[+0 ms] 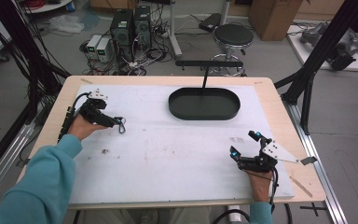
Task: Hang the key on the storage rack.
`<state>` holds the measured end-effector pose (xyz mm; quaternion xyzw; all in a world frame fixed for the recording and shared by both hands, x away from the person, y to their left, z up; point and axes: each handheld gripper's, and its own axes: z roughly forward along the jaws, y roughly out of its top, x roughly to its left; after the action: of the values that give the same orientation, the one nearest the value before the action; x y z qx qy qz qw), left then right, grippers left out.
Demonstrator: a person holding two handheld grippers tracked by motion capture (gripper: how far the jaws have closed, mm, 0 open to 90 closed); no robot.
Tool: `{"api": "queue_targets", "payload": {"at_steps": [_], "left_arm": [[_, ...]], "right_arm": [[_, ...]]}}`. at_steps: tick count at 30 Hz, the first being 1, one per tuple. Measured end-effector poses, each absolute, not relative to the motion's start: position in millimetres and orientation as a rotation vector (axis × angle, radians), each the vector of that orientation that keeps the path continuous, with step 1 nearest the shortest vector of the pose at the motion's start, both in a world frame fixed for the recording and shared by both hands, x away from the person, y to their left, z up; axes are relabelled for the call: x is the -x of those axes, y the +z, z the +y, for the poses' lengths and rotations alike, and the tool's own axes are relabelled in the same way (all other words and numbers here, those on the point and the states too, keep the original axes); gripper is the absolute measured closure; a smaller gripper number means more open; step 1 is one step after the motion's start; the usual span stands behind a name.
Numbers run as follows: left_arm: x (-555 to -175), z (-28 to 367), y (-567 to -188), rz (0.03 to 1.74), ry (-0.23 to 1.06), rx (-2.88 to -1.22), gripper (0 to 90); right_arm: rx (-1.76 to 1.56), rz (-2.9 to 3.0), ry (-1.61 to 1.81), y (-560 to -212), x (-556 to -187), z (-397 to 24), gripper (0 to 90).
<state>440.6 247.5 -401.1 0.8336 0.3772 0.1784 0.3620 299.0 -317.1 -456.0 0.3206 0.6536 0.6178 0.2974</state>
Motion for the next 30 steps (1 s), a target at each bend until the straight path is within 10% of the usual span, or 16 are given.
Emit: {"api": "queue_targets", "payload": {"at_steps": [24,30], "left_arm": [[-447,238,-417,0.997,0.383,-2.227,28.8],[-447,235,-419,1.009,0.369,-2.248,48.5]], "right_arm": [[-0.855,1.734,1.643,-456,-299,-318,1.7],[-0.848,1.726,1.646,-456,-299,-318,1.7]]}}
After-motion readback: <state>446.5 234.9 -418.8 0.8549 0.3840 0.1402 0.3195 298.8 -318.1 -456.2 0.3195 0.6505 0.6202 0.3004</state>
